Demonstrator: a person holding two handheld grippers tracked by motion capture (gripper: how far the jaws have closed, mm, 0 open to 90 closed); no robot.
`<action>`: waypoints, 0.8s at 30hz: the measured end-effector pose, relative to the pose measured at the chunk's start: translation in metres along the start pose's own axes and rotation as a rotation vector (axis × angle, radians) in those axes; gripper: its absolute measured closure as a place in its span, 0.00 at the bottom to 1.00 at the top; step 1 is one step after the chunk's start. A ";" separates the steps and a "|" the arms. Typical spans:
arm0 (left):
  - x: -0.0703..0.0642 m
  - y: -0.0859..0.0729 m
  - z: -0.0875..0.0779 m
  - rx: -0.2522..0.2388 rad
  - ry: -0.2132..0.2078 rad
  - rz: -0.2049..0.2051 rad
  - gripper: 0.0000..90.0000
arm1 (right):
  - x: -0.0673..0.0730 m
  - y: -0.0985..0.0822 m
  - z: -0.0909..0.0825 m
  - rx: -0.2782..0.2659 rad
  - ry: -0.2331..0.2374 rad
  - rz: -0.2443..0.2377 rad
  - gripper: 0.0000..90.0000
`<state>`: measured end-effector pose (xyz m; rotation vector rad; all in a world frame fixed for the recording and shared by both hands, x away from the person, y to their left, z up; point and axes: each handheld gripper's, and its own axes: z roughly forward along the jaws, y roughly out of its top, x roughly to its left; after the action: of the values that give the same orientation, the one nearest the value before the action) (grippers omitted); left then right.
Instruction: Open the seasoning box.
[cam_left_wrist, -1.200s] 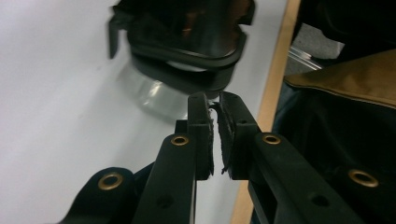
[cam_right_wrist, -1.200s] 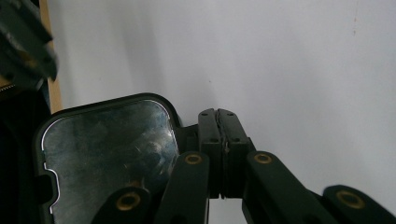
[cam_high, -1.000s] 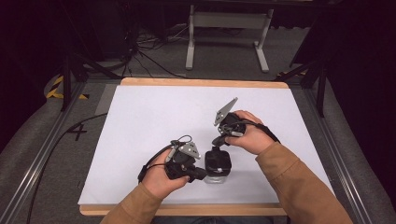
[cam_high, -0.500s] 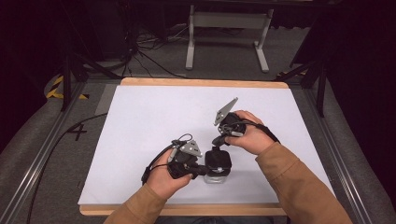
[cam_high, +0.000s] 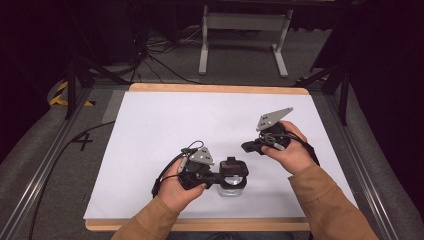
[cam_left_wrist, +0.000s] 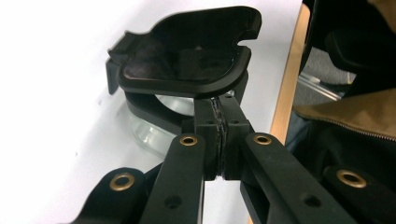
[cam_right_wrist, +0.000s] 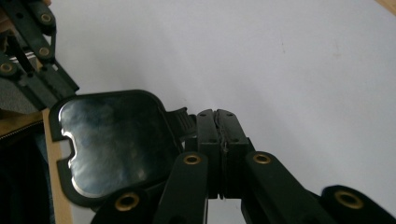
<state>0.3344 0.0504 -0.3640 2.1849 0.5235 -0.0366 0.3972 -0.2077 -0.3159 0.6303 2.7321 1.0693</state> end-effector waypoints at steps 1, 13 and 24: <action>0.000 0.000 -0.001 -0.007 -0.002 -0.005 0.98 | 0.001 -0.004 -0.003 -0.015 -0.006 0.007 1.00; 0.011 0.005 -0.006 -0.107 -0.029 -0.034 0.99 | 0.027 -0.045 -0.031 -0.171 -0.053 0.057 1.00; 0.018 0.009 -0.005 -0.136 -0.020 -0.055 0.98 | 0.063 -0.080 -0.009 -0.286 0.015 0.020 1.00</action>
<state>0.3533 0.0557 -0.3575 2.0360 0.5585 -0.0504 0.3115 -0.2384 -0.3619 0.6054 2.5186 1.4390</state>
